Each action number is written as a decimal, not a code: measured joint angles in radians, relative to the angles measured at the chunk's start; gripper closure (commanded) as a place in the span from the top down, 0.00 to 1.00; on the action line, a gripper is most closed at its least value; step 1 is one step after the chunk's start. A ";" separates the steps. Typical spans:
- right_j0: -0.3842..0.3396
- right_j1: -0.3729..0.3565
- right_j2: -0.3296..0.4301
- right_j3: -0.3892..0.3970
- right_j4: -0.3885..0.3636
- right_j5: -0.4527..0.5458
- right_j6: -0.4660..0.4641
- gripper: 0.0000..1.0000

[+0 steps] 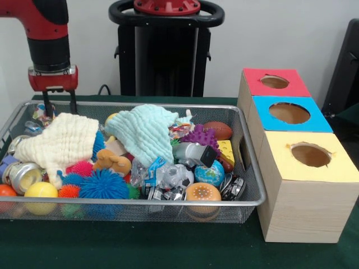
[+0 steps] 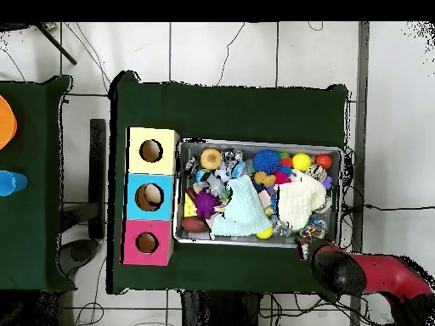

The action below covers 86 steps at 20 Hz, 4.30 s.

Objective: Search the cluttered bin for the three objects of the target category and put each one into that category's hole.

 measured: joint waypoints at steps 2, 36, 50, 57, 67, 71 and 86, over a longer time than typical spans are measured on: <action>0.000 0.010 -0.001 -0.002 -0.002 -0.010 0.000 1.00; -0.022 0.040 -0.005 -0.011 -0.042 -0.058 0.000 0.00; -0.022 0.033 -0.006 -0.011 -0.057 -0.065 0.000 0.00; -0.022 0.011 -0.006 -0.011 -0.057 -0.064 0.000 0.00; -0.021 -0.020 -0.006 -0.011 -0.054 -0.041 0.000 0.00; -0.018 -0.036 -0.006 -0.010 -0.049 -0.026 0.000 0.00; -0.003 -0.107 -0.006 0.017 0.002 0.004 0.000 0.00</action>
